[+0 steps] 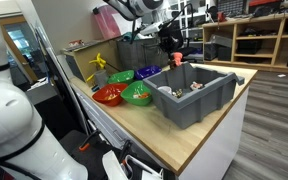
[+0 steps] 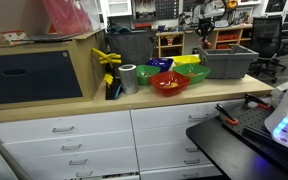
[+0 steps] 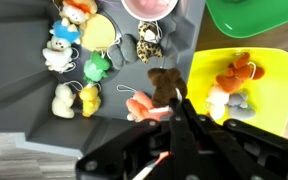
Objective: Move two items from the grey object to the green bowl
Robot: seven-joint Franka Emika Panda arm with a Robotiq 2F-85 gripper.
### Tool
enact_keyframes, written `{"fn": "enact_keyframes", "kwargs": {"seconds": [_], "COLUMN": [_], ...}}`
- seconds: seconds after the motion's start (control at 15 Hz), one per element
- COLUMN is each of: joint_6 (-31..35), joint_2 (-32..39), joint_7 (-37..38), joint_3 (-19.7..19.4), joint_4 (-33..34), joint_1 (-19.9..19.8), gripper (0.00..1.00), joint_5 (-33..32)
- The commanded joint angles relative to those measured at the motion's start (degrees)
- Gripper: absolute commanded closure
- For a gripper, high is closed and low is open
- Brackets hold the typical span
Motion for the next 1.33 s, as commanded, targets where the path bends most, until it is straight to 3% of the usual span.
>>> {"fn": "enact_keyframes", "kwargs": {"seconds": [0.0, 0.4, 1.27], "joint_6": [-1.7, -2.8, -3.5], "joint_2": [-4.4, -7.9, -3.2], "joint_7": [2.3, 4.5, 3.8], "joint_3": [1.5, 5.0, 11.3], "joint_4": [-0.6, -1.6, 1.3], "joint_1": [1.4, 3.2, 6.9], "gripper": [0.99, 0.99, 0.99], "joint_5": [-0.7, 1.0, 8.4]}}
